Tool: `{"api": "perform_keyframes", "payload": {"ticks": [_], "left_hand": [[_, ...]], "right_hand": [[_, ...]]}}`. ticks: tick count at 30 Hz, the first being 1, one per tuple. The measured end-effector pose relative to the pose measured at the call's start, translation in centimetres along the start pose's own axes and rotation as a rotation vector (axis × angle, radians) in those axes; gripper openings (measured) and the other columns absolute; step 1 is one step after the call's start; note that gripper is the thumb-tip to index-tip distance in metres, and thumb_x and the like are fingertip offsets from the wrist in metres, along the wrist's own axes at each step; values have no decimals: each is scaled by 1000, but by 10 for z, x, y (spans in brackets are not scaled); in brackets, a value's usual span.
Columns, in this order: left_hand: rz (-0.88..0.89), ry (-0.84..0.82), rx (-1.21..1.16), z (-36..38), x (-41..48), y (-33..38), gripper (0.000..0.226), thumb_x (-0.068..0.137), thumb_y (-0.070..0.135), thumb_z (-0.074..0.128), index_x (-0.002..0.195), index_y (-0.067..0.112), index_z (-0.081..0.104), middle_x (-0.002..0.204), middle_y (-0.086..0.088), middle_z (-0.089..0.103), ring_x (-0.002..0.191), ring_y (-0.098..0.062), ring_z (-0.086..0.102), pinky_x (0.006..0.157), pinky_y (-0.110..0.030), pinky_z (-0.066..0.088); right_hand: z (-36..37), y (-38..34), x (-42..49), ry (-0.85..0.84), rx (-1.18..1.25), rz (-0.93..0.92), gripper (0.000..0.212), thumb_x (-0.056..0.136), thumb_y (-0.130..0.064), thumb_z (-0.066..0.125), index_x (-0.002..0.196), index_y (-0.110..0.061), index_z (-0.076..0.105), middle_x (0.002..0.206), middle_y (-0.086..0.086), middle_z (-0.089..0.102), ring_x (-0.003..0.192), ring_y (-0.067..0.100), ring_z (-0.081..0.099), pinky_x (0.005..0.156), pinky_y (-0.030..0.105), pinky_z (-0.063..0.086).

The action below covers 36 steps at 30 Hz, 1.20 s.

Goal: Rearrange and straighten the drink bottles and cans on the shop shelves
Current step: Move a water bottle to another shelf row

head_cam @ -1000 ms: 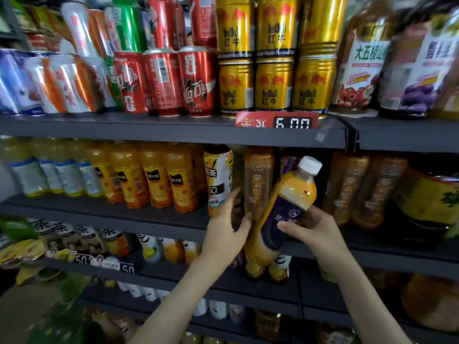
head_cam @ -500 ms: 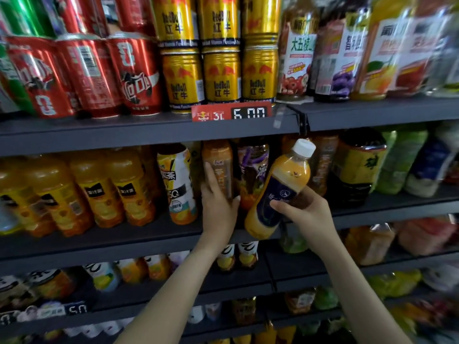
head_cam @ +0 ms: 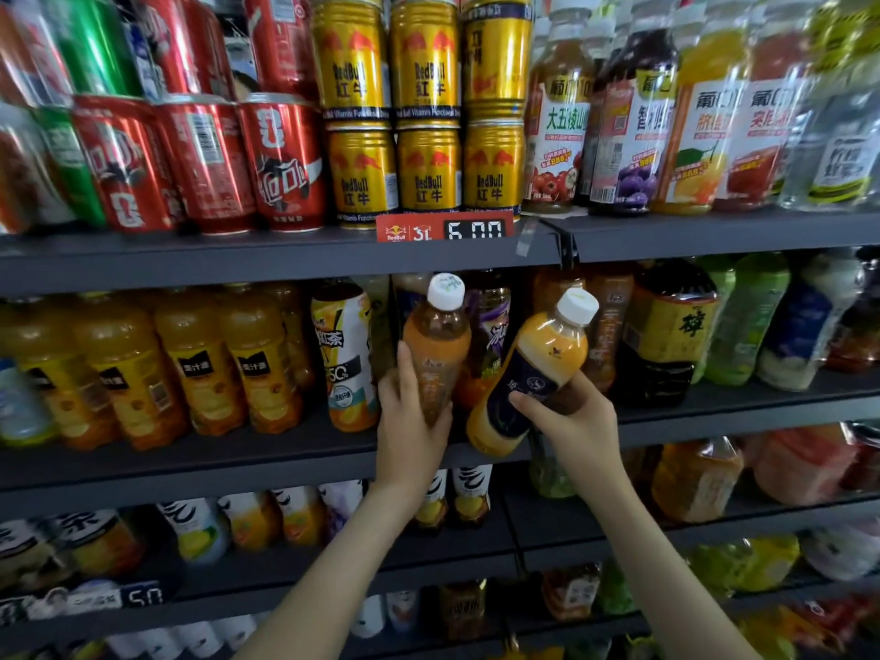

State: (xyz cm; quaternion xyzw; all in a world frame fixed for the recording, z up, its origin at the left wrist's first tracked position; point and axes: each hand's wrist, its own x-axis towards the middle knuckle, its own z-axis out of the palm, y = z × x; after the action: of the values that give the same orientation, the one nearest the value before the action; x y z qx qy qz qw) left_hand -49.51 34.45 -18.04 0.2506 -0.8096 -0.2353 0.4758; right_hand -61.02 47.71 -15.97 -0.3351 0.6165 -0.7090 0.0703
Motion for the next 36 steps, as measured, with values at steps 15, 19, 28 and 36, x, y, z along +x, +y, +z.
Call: {"api": "perform_keyframes", "payload": {"ticks": [15, 19, 28, 36], "left_hand": [[-350, 123, -191, -79, -25, -8, 110, 74, 7, 79, 147, 6, -3, 116, 1, 45, 107, -9, 45, 86, -13, 35], [-386, 67, -209, -82, -24, -7, 115, 75, 12, 79, 149, 13, -8, 117, 5, 41, 108, -5, 40, 85, -8, 32], [-238, -31, -183, -51, -9, 1, 119, 76, 14, 78, 124, 64, -19, 148, -2, 38, 131, -15, 40, 100, -17, 33], [-268, -106, -202, -13, 7, 2, 120, 77, 11, 77, 142, 54, -15, 152, 6, 27, 134, -16, 38, 108, -41, 40]], "right_hand": [[70, -5, 20, -127, -225, -99, 37, 78, -23, 79, 111, -16, 64, 87, -15, 66, 81, -9, 60, 66, 5, 47], [74, -4, 21, -139, -211, -63, 40, 79, -25, 78, 114, -15, 64, 90, -13, 68, 81, -8, 62, 64, 5, 47], [31, -2, 6, -17, -102, -24, 31, 77, -20, 80, 105, -22, 69, 91, -13, 72, 87, -2, 66, 76, 21, 55], [-9, -1, 9, 103, -103, -5, 33, 77, -21, 79, 108, -21, 69, 94, -11, 73, 90, 4, 68, 83, 36, 58]]}}
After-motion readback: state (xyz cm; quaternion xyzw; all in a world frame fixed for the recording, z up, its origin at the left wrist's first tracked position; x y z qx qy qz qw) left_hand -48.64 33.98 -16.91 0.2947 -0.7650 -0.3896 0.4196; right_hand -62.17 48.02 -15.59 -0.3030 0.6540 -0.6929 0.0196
